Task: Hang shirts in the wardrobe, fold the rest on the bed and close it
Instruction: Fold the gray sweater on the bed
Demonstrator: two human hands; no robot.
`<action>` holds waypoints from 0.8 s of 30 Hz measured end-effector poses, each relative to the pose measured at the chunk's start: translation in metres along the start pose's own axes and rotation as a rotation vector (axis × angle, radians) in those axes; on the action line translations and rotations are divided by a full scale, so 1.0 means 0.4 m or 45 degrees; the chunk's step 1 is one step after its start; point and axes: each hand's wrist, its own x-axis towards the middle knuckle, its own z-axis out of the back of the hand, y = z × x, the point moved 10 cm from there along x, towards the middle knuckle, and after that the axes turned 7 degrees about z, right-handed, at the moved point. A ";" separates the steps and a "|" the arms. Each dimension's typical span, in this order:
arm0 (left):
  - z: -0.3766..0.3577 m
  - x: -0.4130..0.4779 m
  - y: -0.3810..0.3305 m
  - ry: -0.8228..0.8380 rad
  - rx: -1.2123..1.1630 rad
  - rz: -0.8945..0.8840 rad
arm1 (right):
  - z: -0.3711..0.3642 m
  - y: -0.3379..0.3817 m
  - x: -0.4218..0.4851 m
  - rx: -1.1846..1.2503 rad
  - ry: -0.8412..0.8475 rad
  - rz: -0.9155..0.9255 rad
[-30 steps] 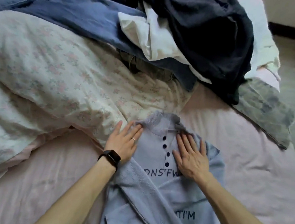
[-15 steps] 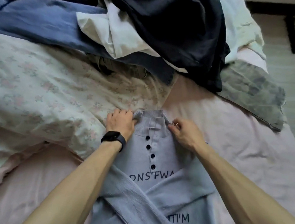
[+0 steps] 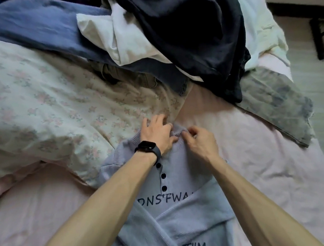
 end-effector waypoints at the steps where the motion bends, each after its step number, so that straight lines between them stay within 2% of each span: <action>1: -0.002 0.012 0.015 -0.021 -0.024 0.053 | 0.019 -0.011 0.003 -0.012 -0.085 -0.049; 4: 0.001 0.025 0.067 -0.097 -0.030 0.136 | 0.033 -0.041 0.013 -0.115 -0.153 -0.148; 6: 0.010 0.019 0.062 -0.152 0.056 0.035 | 0.027 -0.022 0.013 -0.182 -0.157 -0.091; 11: 0.060 -0.093 0.071 -0.483 -0.100 -0.166 | 0.027 0.094 -0.105 -0.426 -0.497 0.449; 12: 0.045 -0.137 0.073 -0.499 -0.063 -0.239 | 0.005 0.113 -0.141 -0.473 -0.490 0.592; 13: 0.014 -0.172 0.065 -0.453 0.000 -0.335 | -0.027 0.117 -0.170 -0.529 -0.420 0.699; 15: -0.071 -0.207 0.081 -0.194 0.127 -0.415 | -0.103 0.092 -0.193 -0.656 -0.174 0.750; 18: -0.154 -0.177 0.139 0.121 0.234 -0.297 | -0.144 0.002 -0.149 -0.786 0.094 0.487; 20: -0.169 -0.156 0.149 0.149 0.278 -0.261 | -0.149 -0.029 -0.123 -0.804 0.160 0.372; 24: -0.139 -0.183 0.120 0.079 0.263 -0.226 | -0.139 0.000 -0.149 -0.829 0.160 0.373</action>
